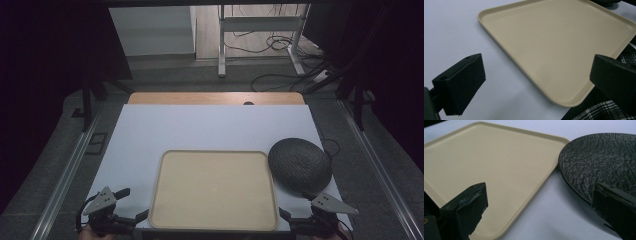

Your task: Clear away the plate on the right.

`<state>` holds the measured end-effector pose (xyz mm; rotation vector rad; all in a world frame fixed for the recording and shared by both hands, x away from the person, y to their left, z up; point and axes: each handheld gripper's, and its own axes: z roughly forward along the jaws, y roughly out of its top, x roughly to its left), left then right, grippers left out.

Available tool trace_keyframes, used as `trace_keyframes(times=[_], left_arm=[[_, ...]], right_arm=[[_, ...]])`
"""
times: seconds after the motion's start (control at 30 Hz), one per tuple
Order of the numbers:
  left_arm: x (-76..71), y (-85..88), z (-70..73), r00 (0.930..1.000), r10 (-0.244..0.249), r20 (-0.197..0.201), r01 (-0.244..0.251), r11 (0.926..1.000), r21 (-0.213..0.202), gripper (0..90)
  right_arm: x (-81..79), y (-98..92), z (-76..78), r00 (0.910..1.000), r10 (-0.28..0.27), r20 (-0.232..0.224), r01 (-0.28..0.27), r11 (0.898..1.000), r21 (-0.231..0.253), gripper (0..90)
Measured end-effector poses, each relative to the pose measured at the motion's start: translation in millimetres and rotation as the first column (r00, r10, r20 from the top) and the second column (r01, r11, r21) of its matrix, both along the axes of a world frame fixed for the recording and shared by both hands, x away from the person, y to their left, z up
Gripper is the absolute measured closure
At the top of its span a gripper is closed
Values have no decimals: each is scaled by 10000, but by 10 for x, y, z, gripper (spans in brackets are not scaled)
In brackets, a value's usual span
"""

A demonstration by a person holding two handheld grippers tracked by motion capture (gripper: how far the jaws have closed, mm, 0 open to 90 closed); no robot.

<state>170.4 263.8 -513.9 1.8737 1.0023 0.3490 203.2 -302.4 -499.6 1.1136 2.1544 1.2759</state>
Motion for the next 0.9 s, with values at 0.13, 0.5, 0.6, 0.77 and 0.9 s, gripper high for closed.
trace_keyframes(times=[0.13, 0.5, 0.6, 0.77, 0.9], left_arm=[[-2, 0, 0, 10000, 24, -2, -24, 10000, 3, 0], [2, 3, -3, 10000, 9, -48, -9, 10000, 12, 0], [3, 2, -3, 10000, -2, -57, 2, 10000, 20, 0], [3, 5, -3, 10000, 7, -62, -7, 10000, -4, 0], [6, 1, -4, 10000, -26, -80, 26, 10000, 24, 0]], right_arm=[[-11, 18, 0, 9999, 48, 121, -45, 9997, -248, 0], [-20, 66, 0, 9997, 199, 149, -189, 9975, -674, 0], [-21, 68, 1, 9997, 216, 136, -206, 9972, -712, 0], [-18, 67, 1, 9997, 202, 151, -191, 9974, -702, 0], [-16, 75, 8, 9997, 140, 225, -120, 9965, -832, 0]])
